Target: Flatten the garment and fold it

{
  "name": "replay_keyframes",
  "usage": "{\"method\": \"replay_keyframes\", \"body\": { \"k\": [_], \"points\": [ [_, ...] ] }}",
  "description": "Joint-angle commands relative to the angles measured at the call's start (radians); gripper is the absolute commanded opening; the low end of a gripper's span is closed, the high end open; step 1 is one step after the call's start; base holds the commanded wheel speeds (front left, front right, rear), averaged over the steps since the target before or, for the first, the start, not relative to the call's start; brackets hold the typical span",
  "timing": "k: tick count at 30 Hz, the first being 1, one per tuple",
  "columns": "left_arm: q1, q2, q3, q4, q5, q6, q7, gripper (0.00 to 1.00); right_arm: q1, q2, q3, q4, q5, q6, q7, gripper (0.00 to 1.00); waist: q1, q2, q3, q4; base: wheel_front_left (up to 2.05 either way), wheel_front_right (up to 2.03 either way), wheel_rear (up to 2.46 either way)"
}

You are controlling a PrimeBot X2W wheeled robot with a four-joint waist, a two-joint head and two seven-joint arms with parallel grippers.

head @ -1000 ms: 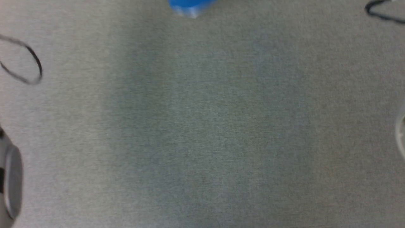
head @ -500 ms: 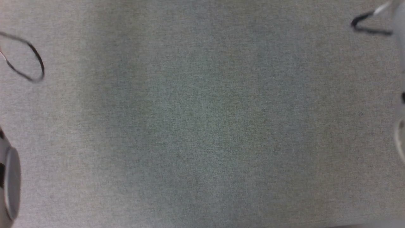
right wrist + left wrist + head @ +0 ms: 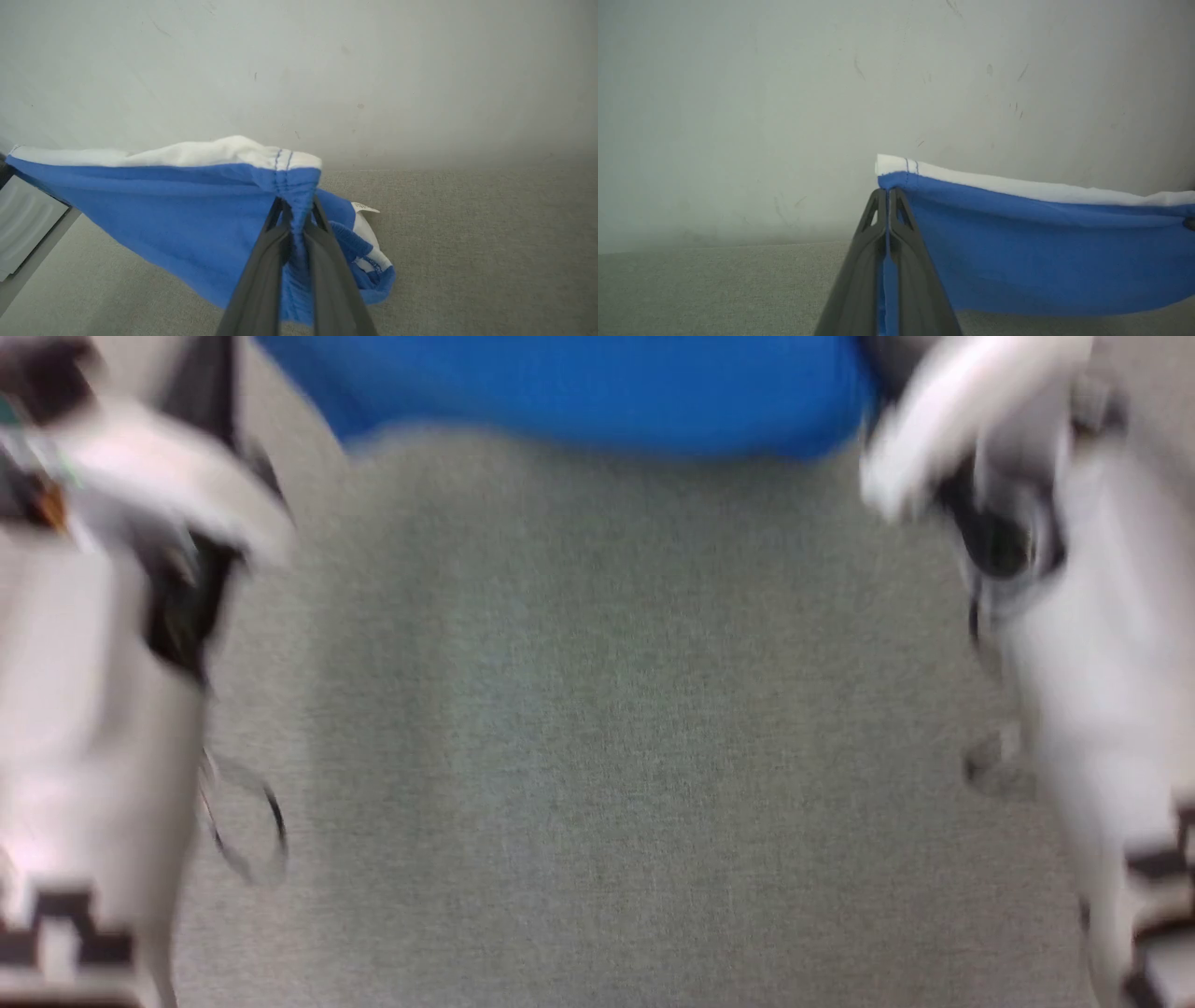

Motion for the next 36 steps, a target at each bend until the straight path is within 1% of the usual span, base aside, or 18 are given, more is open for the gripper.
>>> {"method": "replay_keyframes", "body": {
  "k": [1, 3, 7, 11, 12, 15, 18, 20, 25, 28, 32, 36],
  "points": [
    [0.086, -0.009, 0.002, -0.025, -0.021, 0.002, 0.003, 0.00, 0.096, -0.021, 0.010, -0.053, 0.012, -0.002, 0.012, 0.00, 0.0002, 0.0000, -0.121, 0.017, 0.00, 0.00, 0.00],
    [0.202, -0.015, 0.003, -0.062, -0.036, 0.021, 0.013, 0.00, 0.227, -0.038, 0.022, -0.127, 0.026, -0.002, 0.040, 0.00, 0.0002, 0.0000, -0.166, 0.018, 0.00, 0.00, 0.00],
    [0.446, -0.037, 0.012, -0.165, -0.081, 0.073, 0.043, 0.00, 0.484, -0.070, 0.028, -0.268, 0.036, -0.002, 0.093, 0.00, 0.0002, 0.0000, -0.231, 0.023, 0.00, 0.00, 0.00],
    [0.671, -0.045, 0.009, -0.254, -0.117, 0.127, 0.105, 0.00, 0.709, -0.091, 0.015, -0.373, 0.031, -0.002, 0.152, 0.00, 0.0002, 0.0000, -0.271, 0.039, 0.00, 0.00, 0.00],
    [0.724, -0.049, 0.005, -0.265, -0.137, 0.135, 0.140, 0.00, 0.757, -0.095, 0.013, -0.394, 0.022, -0.002, 0.164, 0.00, 0.0002, 0.0000, -0.280, 0.043, 0.00, 0.00, 0.00],
    [0.863, -0.036, 0.006, -0.300, -0.166, 0.187, 0.225, 0.00, 0.881, -0.090, -0.012, -0.438, -0.005, -0.002, 0.196, 0.00, 0.0002, 0.0000, -0.306, 0.052, 0.00, 0.00, 0.00],
    [0.974, -0.032, 0.004, -0.349, -0.187, 0.238, 0.291, 0.00, 0.983, -0.083, -0.038, -0.473, -0.041, -0.002, 0.249, 0.00, 0.0002, 0.0000, -0.327, 0.067, 0.00, 0.00, 0.00],
    [1.030, -0.031, 0.004, -0.375, -0.202, 0.263, 0.325, 0.00, 1.036, -0.078, -0.047, -0.503, -0.069, -0.002, 0.296, 0.00, 0.0002, 0.0000, -0.335, 0.073, 0.00, 0.00, 0.00],
    [1.120, -0.036, 0.006, -0.447, -0.228, 0.320, 0.386, 0.00, 1.140, -0.058, -0.066, -0.568, -0.108, -0.002, 0.464, 0.00, 0.0002, 0.0000, -0.345, 0.079, 0.00, 0.00, 0.00],
    [1.137, -0.034, 0.020, -0.492, -0.236, 0.337, 0.388, 0.00, 1.161, -0.046, -0.086, -0.624, -0.121, -0.002, 0.520, 0.00, 0.0002, 0.0000, -0.339, 0.075, 0.00, 0.00, 0.00],
    [1.092, -0.019, 0.041, -0.548, -0.224, 0.332, 0.356, 0.00, 1.133, -0.021, -0.129, -0.688, -0.147, -0.002, 0.511, 0.00, 0.0002, 0.0000, -0.321, 0.064, 0.00, 0.00, 0.00],
    [0.967, 0.002, 0.031, -0.583, -0.189, 0.309, 0.347, 0.00, 1.087, 0.004, -0.160, -0.727, -0.165, -0.002, 0.517, 0.00, 0.0002, 0.0000, -0.288, 0.057, 0.00, 0.00, 0.00]
  ]
}}
